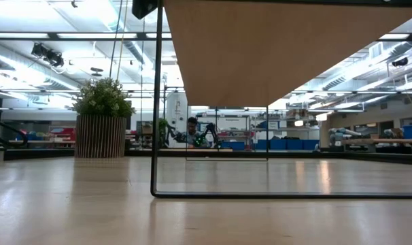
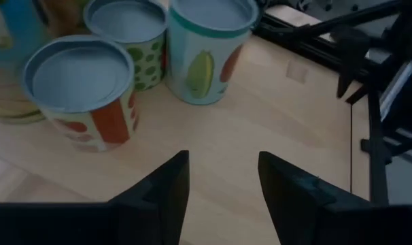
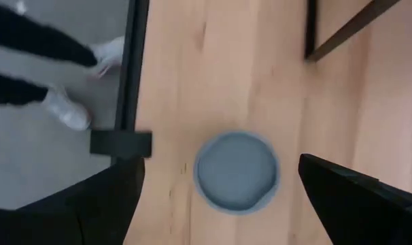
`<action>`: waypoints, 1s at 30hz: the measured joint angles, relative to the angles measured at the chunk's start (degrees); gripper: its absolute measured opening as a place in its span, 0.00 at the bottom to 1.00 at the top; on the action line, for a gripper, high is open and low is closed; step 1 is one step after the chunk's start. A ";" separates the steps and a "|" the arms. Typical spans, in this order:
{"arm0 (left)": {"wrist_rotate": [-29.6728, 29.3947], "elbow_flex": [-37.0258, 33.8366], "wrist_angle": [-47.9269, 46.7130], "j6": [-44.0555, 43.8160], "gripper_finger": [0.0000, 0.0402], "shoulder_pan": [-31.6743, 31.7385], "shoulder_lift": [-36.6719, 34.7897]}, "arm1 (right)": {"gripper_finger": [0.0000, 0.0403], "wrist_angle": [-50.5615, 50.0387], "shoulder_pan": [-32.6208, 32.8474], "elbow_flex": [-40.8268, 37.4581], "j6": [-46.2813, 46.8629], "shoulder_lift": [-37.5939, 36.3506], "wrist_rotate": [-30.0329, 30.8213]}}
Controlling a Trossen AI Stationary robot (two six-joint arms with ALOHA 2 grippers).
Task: Pick and place cans onto a shelf
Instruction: Put the canned tuna can on the shelf
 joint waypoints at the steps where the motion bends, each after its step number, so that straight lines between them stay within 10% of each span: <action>1: 0.12 0.00 -0.34 -0.78 0.45 0.02 -0.22 | 0.98 0.60 -0.01 -0.84 -1.14 0.29 -0.74; 30: 3.73 0.00 -3.22 -3.71 0.46 -0.13 -2.00 | 0.87 5.38 -0.37 -4.47 -11.36 11.94 -1.66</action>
